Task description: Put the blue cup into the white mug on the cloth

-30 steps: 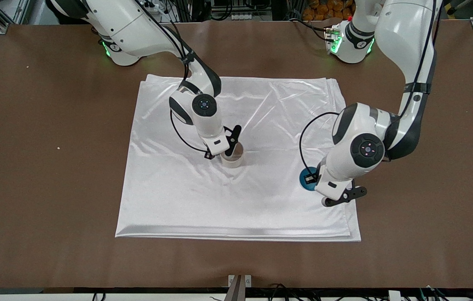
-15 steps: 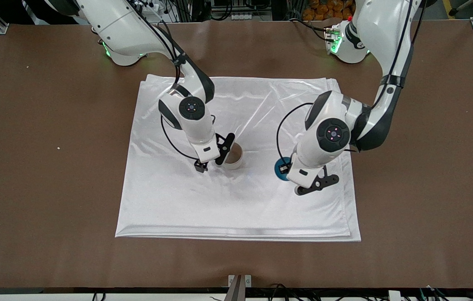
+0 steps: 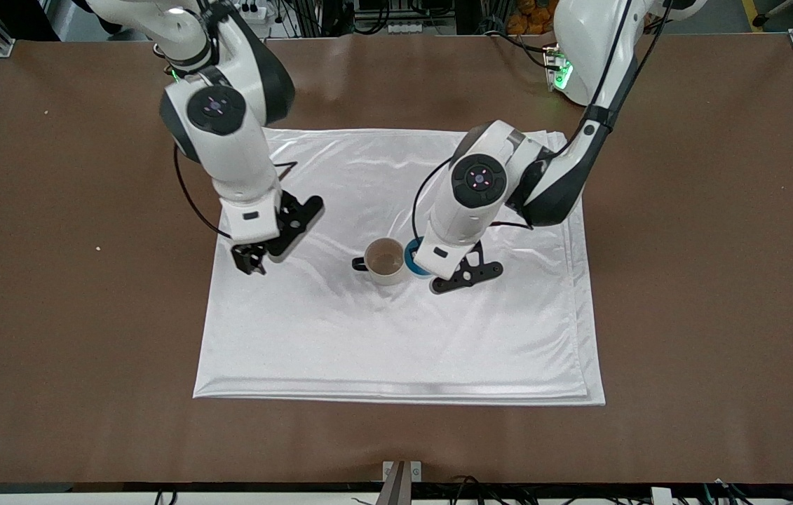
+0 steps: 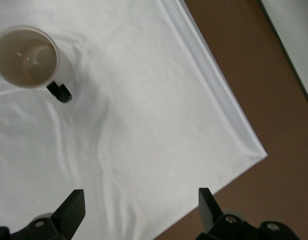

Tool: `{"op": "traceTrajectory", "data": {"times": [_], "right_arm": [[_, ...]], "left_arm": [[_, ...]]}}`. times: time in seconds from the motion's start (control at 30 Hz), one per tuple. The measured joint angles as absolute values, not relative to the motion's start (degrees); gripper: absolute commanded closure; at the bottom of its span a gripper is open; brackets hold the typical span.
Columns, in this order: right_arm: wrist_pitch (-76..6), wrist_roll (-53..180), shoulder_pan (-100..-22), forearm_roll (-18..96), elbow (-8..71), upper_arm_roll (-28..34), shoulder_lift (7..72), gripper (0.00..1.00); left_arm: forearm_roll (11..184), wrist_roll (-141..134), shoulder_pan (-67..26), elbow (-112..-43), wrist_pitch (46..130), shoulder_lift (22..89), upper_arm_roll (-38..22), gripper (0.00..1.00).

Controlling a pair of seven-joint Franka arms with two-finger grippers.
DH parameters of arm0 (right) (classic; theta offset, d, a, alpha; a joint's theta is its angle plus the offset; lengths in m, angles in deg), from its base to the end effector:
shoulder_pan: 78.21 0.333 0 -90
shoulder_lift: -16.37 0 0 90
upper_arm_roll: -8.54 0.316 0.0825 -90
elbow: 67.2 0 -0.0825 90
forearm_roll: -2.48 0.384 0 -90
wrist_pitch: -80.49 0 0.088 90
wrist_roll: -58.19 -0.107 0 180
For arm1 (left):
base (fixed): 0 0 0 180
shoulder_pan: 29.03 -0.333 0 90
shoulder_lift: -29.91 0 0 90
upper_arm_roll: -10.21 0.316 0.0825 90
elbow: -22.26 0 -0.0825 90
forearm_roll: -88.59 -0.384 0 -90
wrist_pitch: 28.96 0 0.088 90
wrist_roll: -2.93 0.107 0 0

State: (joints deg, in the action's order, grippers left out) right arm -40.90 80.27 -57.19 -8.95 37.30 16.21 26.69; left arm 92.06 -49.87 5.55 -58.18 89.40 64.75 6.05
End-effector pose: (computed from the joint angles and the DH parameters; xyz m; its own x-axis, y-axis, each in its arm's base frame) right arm 0.5509 0.2865 0.4481 0.5560 0.8301 0.0422 0.8120 -0.5533 0.1860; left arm 0.5694 -0.4477 0.3548 0.9588 0.2805 -0.0445 0.2836 -0.9537 0.1003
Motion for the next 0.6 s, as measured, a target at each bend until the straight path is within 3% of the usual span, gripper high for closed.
{"op": "traceTrajectory", "data": {"times": [0.33,0.6], "right_arm": [[-29.12,82.68,-64.55,-8.83,39.36,16.16,14.15,0.00],[-23.89,83.15,-70.20,-8.48,40.20,15.66,9.52,0.00]], "left_arm": [[92.06,-53.42,10.66,-58.22,96.32,67.18,6.08,1.00],[92.06,-53.82,12.24,-58.25,96.84,68.84,6.22,1.00]]}}
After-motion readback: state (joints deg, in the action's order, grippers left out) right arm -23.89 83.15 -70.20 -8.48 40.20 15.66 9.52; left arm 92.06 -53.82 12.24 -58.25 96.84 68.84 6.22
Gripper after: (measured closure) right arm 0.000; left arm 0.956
